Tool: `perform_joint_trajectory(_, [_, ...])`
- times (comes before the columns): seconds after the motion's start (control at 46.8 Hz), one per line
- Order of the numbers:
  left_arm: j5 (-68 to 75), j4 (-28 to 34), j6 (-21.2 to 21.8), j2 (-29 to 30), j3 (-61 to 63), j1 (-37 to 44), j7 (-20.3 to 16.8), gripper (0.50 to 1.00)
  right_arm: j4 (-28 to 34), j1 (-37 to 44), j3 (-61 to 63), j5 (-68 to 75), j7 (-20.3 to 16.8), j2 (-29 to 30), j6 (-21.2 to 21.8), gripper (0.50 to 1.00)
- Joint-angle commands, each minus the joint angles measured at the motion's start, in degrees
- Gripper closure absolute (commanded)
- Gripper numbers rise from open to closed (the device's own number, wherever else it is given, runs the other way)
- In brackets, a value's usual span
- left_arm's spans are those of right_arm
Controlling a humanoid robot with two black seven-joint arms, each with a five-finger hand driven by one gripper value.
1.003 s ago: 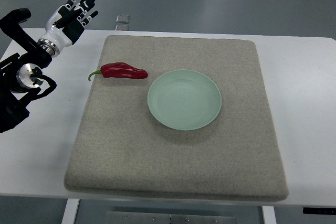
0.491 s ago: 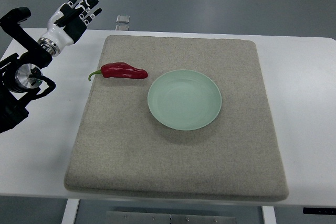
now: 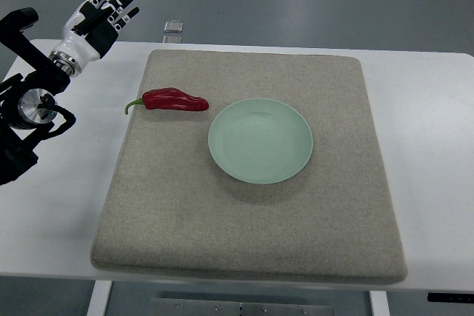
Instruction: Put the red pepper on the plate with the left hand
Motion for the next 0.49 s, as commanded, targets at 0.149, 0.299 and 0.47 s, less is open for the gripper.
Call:
perform_joint_trajectory(0.149, [1.90, -1.71, 0.03, 1.24, 0.44, -0.25, -1.40, 0.500, 0.00, 0.05, 0.00, 0.00, 0.00, 0.00, 0.00, 0.572])
perform_joint_trajectory(0.299, [8.83, -2.68, 0.03, 3.09, 0.26, -1.04, -2.46, 0.500, 0.00, 0.05, 0.00, 0.00, 0.00, 0.00, 0.00, 0.572])
perform_joint_trajectory(0.47, [18.85, -3.03, -0.15, 4.58, 0.26, -1.13, -4.13, 0.500, 0.00, -0.04, 0.00, 0.00, 0.00, 0.00, 0.00, 0.572])
